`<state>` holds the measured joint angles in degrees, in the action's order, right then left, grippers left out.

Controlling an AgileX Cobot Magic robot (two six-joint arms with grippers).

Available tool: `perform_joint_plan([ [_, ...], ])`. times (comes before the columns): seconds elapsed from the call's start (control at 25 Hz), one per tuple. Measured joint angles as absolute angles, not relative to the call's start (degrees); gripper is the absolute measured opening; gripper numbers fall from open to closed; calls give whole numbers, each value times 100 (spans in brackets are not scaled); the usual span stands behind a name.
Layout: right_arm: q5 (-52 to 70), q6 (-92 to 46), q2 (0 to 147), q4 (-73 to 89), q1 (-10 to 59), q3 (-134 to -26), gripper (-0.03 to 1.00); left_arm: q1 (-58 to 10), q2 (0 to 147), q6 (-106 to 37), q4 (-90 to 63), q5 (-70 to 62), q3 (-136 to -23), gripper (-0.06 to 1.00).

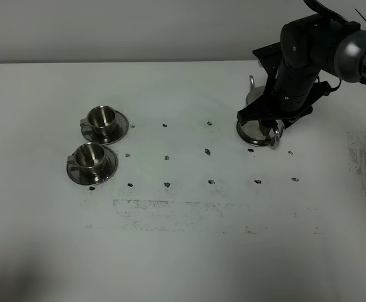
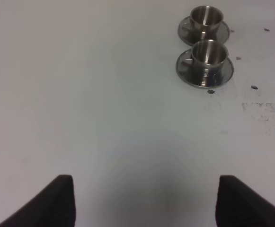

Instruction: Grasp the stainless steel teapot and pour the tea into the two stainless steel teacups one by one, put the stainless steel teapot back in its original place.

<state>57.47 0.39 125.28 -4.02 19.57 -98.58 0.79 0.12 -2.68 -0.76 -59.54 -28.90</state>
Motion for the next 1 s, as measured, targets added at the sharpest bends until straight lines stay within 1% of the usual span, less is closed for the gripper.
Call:
perform_joint_plan([
  [0.24,5747,0,12602,-402,1957,-9858,46,79,12,-268,-76,-5954,-2890,61],
  [0.36,5747,-71,12602,-402,1957,-9858,43,79,12,-268,-76,-5954,-2890,61],
  [0.52,5713,-147,12602,-408,1957,-9858,34,79,12,-268,-76,-5954,-2890,61],
  [0.64,5631,-293,12602,-383,1957,-9858,22,79,12,-268,-76,-5954,-2890,61],
  [0.68,5608,-350,12602,-364,1957,-9858,20,79,12,-268,-76,-5954,-2890,61],
  [1.0,5540,-601,12602,-348,1957,-9858,20,79,12,-268,-76,-5954,-2890,61],
])
